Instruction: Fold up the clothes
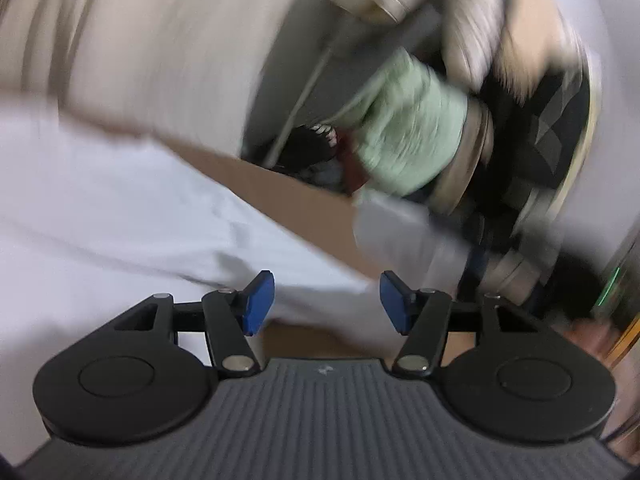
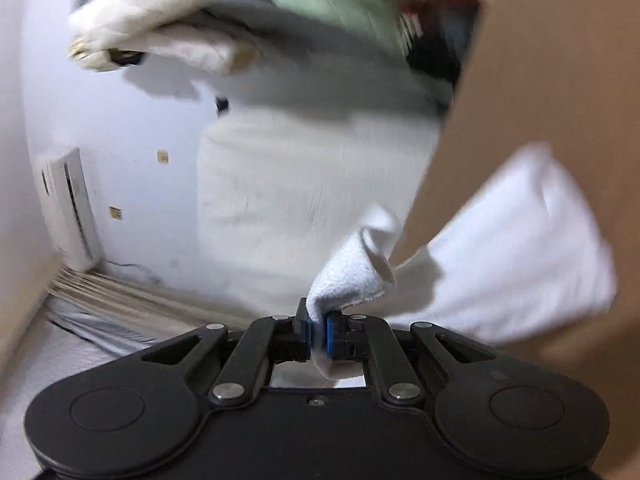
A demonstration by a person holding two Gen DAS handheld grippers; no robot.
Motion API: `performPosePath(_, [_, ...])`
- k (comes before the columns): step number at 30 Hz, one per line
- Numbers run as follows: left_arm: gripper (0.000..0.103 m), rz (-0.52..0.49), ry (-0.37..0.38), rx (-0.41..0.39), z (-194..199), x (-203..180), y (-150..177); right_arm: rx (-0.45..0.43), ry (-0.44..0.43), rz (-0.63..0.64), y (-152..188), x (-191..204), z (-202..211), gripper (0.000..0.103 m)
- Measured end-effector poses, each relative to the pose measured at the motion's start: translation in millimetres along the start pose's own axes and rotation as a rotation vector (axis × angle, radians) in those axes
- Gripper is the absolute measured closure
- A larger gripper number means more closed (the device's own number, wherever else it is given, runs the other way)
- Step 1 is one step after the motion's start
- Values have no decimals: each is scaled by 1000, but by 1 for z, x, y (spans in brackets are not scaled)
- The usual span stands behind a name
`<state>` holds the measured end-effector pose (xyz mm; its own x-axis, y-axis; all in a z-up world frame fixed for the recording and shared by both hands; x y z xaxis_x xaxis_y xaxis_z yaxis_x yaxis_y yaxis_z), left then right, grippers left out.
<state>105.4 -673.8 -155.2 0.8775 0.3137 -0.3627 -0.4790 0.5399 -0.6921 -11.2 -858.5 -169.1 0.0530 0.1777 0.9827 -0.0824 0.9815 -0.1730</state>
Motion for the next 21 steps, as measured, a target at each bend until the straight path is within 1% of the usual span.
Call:
performPosePath(2, [45,-129,-36,14,-6,-16,9,28,7,52,8,11,-5,94])
performPosePath(3, [45,-140,-7,13,-8,-19,11,38,11,79,12,17,-7,94])
performPosePath(6, [45,-106,123,-6,-14,-28,16,79,27,158,25,34,-14,94])
performPosePath(8, [45,-76,123,15,-23,-28,17,130,39,204,34,40,-23,94])
performPosePath(10, [45,-60,127,18,-29,-27,15,167,35,258,38,48,-31,94])
performPosePath(12, [37,-38,142,17,-33,-24,14,205,-17,288,41,54,-35,94])
performPosePath(13, [26,-1,151,25,-34,-20,12,213,-39,285,41,54,-38,94])
performPosePath(15, [24,68,169,39,-37,-11,9,245,-24,274,44,51,-48,94])
performPosePath(17, [24,92,167,42,-37,-3,8,252,12,275,44,46,-53,94])
performPosePath(19, [23,91,150,12,-33,3,7,258,33,279,45,44,-57,94])
performPosePath(21, [20,95,121,-21,-30,9,5,278,11,286,47,48,-61,94])
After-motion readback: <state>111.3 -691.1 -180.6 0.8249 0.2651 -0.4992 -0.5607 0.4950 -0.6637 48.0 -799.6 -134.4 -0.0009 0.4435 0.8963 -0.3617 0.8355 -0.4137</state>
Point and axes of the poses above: each gripper's, at about its wrist camera, not at the fingertips, and z roughly against the way its jaws point, x to its left, y to its underside, the point moved 6 cm from there along -z, roughly the way its jaws point, and after that the axes turned 15 degrees about x, right-handed, at the moved point
